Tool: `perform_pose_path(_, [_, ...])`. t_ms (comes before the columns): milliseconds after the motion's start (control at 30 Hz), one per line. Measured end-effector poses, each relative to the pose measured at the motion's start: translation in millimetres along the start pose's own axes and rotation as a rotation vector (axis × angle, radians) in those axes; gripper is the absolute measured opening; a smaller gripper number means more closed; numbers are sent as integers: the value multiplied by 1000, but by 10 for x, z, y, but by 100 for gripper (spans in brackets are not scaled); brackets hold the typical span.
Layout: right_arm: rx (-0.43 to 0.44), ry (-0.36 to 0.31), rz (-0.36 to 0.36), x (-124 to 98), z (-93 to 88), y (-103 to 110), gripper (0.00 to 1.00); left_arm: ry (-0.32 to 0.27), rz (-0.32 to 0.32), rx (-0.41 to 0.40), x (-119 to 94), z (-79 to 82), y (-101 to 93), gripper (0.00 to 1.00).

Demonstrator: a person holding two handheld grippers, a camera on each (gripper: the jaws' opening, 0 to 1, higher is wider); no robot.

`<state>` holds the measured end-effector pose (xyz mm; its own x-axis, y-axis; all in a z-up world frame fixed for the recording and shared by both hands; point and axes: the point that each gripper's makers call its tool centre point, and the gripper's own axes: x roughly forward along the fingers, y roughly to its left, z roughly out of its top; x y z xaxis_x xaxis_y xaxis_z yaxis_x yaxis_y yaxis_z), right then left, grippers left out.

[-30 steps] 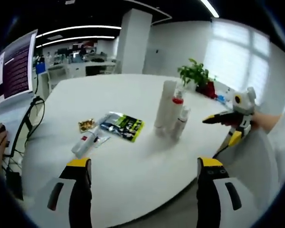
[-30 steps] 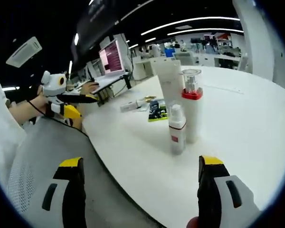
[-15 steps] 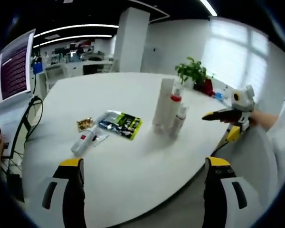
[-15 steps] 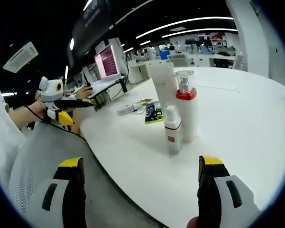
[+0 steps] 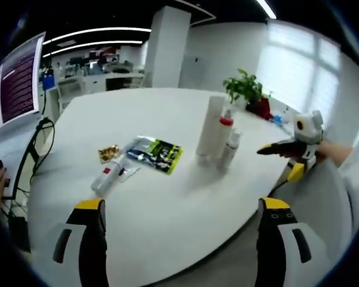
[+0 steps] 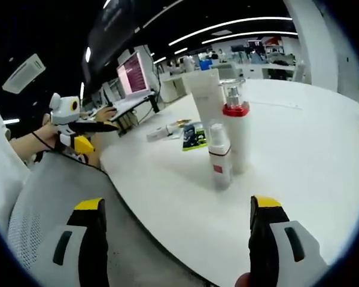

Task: Arrange the skincare products in the storage area until every visible bottle or jar stands upright without overlapping.

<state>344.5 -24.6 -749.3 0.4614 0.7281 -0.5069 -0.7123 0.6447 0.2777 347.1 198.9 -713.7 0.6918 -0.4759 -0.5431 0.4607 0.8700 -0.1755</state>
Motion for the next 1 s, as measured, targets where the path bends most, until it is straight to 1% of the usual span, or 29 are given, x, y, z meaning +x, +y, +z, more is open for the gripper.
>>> perform_pose_path(167, [-4, 15, 2, 36, -39, -12, 99, 10, 6, 9, 18, 7, 45, 98])
perform_pose_path(233, [-7, 18, 2, 36, -31, -2, 99, 18, 10, 9, 32, -2, 92, 97])
perform_pose_path(367, [-4, 24, 5, 52, -50, -9, 99, 22, 21, 12, 62, 25, 140, 96])
perform_pose_path(567, [0, 32, 3, 64, -56, -8, 99, 42, 36, 29, 135, 39, 315, 95])
perform_pose_path(733, [-1, 44, 7, 77, -85, -3, 99, 96, 57, 78, 253, -12, 452, 95])
perform_pose_path(1000, [-1, 63, 6, 88, -119, -4, 99, 150, 58, 115, 439, -9, 625, 94])
